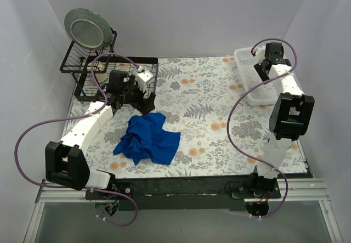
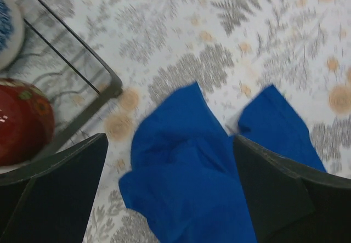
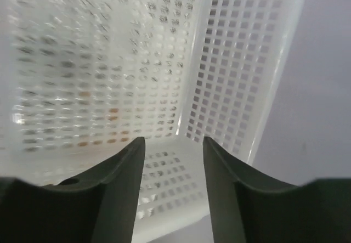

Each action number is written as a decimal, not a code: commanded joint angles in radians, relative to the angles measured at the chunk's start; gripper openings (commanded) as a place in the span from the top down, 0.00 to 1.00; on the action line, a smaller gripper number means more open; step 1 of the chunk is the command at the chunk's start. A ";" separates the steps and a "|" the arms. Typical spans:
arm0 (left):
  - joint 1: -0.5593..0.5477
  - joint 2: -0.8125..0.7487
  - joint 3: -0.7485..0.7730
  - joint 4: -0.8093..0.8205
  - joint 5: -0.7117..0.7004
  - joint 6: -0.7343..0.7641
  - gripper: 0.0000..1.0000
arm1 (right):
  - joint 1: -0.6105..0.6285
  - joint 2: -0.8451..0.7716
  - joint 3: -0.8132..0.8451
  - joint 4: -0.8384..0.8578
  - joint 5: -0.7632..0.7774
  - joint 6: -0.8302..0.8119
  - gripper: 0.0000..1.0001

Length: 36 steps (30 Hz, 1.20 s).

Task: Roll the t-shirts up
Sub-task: Move the bin to the center of the board, then flatten out the T-shirt at the center of the board.

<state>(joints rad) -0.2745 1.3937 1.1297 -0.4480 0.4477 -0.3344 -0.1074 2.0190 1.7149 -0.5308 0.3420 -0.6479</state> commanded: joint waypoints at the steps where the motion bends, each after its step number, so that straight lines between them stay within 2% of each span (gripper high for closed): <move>1: -0.002 -0.104 -0.093 -0.262 0.094 0.280 0.02 | 0.147 -0.276 -0.093 -0.079 -0.138 0.071 0.39; 4: -0.003 -0.111 -0.151 -0.219 0.117 0.302 0.02 | 0.271 -0.403 -0.198 -0.112 -0.237 0.086 0.35; 5: -0.006 -0.096 -0.159 -0.196 0.109 0.298 0.02 | 0.300 -0.429 -0.225 -0.142 -0.312 0.091 0.34; 9: -0.006 0.023 -0.131 -0.216 0.056 0.282 0.02 | 0.443 -0.526 -0.319 -0.213 -0.414 0.137 0.32; 12: -0.008 0.080 -0.133 -0.245 0.051 0.322 0.13 | 0.483 -0.551 -0.371 -0.267 -0.535 0.143 0.30; 13: -0.008 0.087 -0.136 -0.245 0.055 0.328 0.18 | 0.494 -0.551 -0.397 -0.270 -0.560 0.142 0.29; 14: -0.008 0.088 -0.140 -0.245 0.066 0.363 0.28 | 0.503 -0.548 -0.405 -0.278 -0.634 0.119 0.29; 16: -0.006 0.084 -0.137 -0.256 0.071 0.374 0.38 | 0.551 -0.511 -0.417 -0.299 -0.707 0.084 0.30; 17: -0.006 0.073 -0.130 -0.267 0.063 0.374 0.50 | 0.572 -0.496 -0.419 -0.295 -0.742 0.059 0.30; 18: -0.006 0.067 -0.124 -0.277 0.057 0.365 0.57 | 0.621 -0.459 -0.419 -0.278 -0.753 0.048 0.30; 20: -0.006 0.053 -0.096 -0.323 0.039 0.354 0.78 | 0.664 -0.418 -0.408 -0.256 -0.777 0.031 0.30; 21: -0.006 0.033 -0.085 -0.342 0.036 0.341 0.95 | 0.705 -0.375 -0.400 -0.223 -0.781 0.018 0.30; 22: -0.006 0.019 -0.062 -0.366 0.037 0.321 1.00 | 0.724 -0.350 -0.390 -0.204 -0.781 0.016 0.30; 28: -0.006 -0.163 -0.019 -0.360 0.020 0.183 1.00 | 0.828 -0.134 -0.232 -0.121 -0.869 0.042 0.30; 33: -0.006 -0.237 -0.059 -0.393 -0.043 0.152 0.98 | 0.871 0.012 -0.160 -0.094 -0.899 0.083 0.29; 35: -0.006 -0.263 -0.071 -0.400 -0.067 0.132 0.81 | 0.876 0.024 -0.164 -0.058 -0.929 0.113 0.28; 36: -0.005 -0.269 -0.091 -0.402 -0.075 0.129 0.62 | 0.884 0.032 -0.169 -0.052 -0.939 0.114 0.28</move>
<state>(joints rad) -0.2790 1.1534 1.0721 -0.8169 0.4278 -0.1558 0.7609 2.0293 1.5185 -0.6346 -0.5152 -0.5777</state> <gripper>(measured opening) 0.162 0.715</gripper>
